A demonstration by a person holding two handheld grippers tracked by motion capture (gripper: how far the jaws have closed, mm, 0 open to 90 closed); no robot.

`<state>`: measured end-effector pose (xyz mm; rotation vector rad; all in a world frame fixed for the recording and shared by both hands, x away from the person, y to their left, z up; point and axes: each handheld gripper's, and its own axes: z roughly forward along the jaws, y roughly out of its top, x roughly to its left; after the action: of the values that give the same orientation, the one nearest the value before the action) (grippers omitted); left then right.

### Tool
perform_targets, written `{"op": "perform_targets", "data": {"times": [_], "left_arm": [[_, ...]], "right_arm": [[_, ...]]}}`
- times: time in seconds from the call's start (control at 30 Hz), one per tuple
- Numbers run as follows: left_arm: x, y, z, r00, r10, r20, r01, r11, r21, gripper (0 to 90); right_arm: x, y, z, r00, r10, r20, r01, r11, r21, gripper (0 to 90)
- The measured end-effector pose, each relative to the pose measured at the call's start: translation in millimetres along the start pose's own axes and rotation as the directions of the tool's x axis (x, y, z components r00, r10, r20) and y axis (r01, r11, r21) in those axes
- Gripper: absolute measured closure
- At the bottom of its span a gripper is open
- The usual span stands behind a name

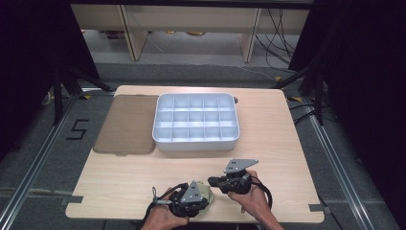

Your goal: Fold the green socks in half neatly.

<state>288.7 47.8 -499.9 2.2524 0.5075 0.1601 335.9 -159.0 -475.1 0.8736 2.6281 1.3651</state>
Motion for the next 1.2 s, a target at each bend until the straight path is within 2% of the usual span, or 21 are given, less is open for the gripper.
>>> {"op": "perform_targets", "data": {"times": [0.07,0.2,0.23,0.27,0.33,0.37,0.43,0.47,0.5,0.53,0.63,0.7,0.77,0.83,0.9,0.93,1.0,1.03,1.07,1.17,1.2], "left_arm": [[0.5,-0.7,1.0,0.9999,-0.009,0.007,0.009,1.0000,0.002,83.4],[-0.5,-0.6,1.2,0.9999,-0.017,-0.005,0.017,0.9999,0.005,83.3],[0.7,-0.2,1.3,1.0000,0.006,-0.004,-0.006,1.0000,0.002,83.2],[-0.8,-0.8,1.7,0.9997,-0.022,-0.005,0.022,0.9997,0.000,83.2],[-0.2,-0.8,1.3,0.9998,-0.019,-0.001,0.019,0.9998,0.002,83.1],[-1.5,-1.1,2.4,0.9991,-0.042,-0.005,0.042,0.9990,-0.015,83.1],[1.4,-0.5,0.6,1.0000,-0.006,0.001,0.006,1.0000,0.005,82.6],[2.0,-0.5,0.3,1.0000,-0.009,-0.004,0.009,0.9999,0.006,82.2],[-1.2,-0.9,1.0,0.9977,-0.068,0.003,0.068,0.9977,-0.010,80.8],[2.6,0.2,-2.0,0.9997,-0.025,0.005,0.025,0.9996,0.010,79.1],[3.6,1.0,-7.7,0.9958,-0.091,0.011,0.091,0.9952,-0.036,71.3],[7.1,2.8,-15.5,0.9866,-0.162,0.019,0.163,0.9844,-0.066,67.3],[9.9,4.2,-21.7,0.9792,-0.202,0.021,0.203,0.9751,-0.090,65.1],[9.9,6.3,-27.3,0.9769,-0.212,0.026,0.214,0.9707,-0.110,66.4],[7.5,7.1,-29.3,0.9762,-0.217,0.012,0.217,0.9702,-0.109,72.4],[7.0,6.9,-28.5,0.9798,-0.200,0.013,0.200,0.9747,-0.100,75.3],[2.9,5.4,-23.3,0.9756,-0.218,0.023,0.219,0.9723,-0.080,81.1],[3.2,4.7,-20.1,0.9834,-0.179,0.028,0.181,0.9819,-0.056,81.9],[-0.6,3.3,-15.8,0.9814,-0.191,0.019,0.192,0.9812,-0.023,83.1],[-1.1,0.3,-9.8,0.9896,-0.143,0.012,0.143,0.9893,0.030,85.0],[-1.5,-0.9,-8.1,0.9888,-0.149,0.005,0.149,0.9886,0.021,85.3]], "right_arm": [[-0.1,2.1,2.6,0.9994,-0.031,-0.014,0.031,1.000,0.000,86.5],[4.3,4.2,10.5,0.9991,-0.022,-0.037,0.023,1.000,0.015,86.6],[4.6,4.6,13.6,0.9989,-0.030,-0.035,0.031,0.999,0.022,86.6],[5.5,4.8,17.3,0.9985,-0.030,-0.046,0.032,0.999,0.031,86.6],[7.0,4.4,21.4,0.9976,-0.038,-0.059,0.041,0.998,0.048,86.9],[7.4,3.7,22.8,0.9978,-0.038,-0.055,0.041,0.998,0.055,87.0],[4.1,0.9,27.6,0.9970,-0.055,-0.054,0.059,0.995,0.078,87.7],[2.6,-0.8,29.1,0.9977,-0.044,-0.051,0.049,0.995,0.086,88.2],[3.0,-2.4,29.6,0.9987,-0.014,-0.049,0.019,0.994,0.106,88.4],[0.6,-2.9,30.5,0.9985,-0.036,-0.042,0.040,0.993,0.109,88.5],[0.3,-3.6,32.2,0.9985,-0.036,-0.042,0.041,0.993,0.109,88.7],[0.2,-3.6,32.0,0.9984,-0.041,-0.038,0.045,0.993,0.112,88.7],[0.1,-3.7,32.1,0.9984,-0.041,-0.039,0.045,0.993,0.111,88.7],[0.4,-3.8,32.0,0.9985,-0.039,-0.037,0.043,0.993,0.111,88.7],[0.3,-3.8,31.9,0.9986,-0.038,-0.037,0.042,0.993,0.112,88.7],[0.1,-3.8,32.0,0.9985,-0.039,-0.039,0.043,0.993,0.111,88.6],[0.2,-3.8,32.1,0.9985,-0.039,-0.038,0.043,0.993,0.111,88.7],[0.5,-3.8,31.9,0.9987,-0.038,-0.035,0.042,0.993,0.111,88.7],[0.5,-3.8,31.9,0.9986,-0.039,-0.035,0.042,0.993,0.111,88.7],[0.7,-3.9,31.7,0.9987,-0.037,-0.036,0.041,0.993,0.111,88.6],[0.6,-3.9,31.7,0.9986,-0.039,-0.036,0.042,0.993,0.111,88.7]]}}
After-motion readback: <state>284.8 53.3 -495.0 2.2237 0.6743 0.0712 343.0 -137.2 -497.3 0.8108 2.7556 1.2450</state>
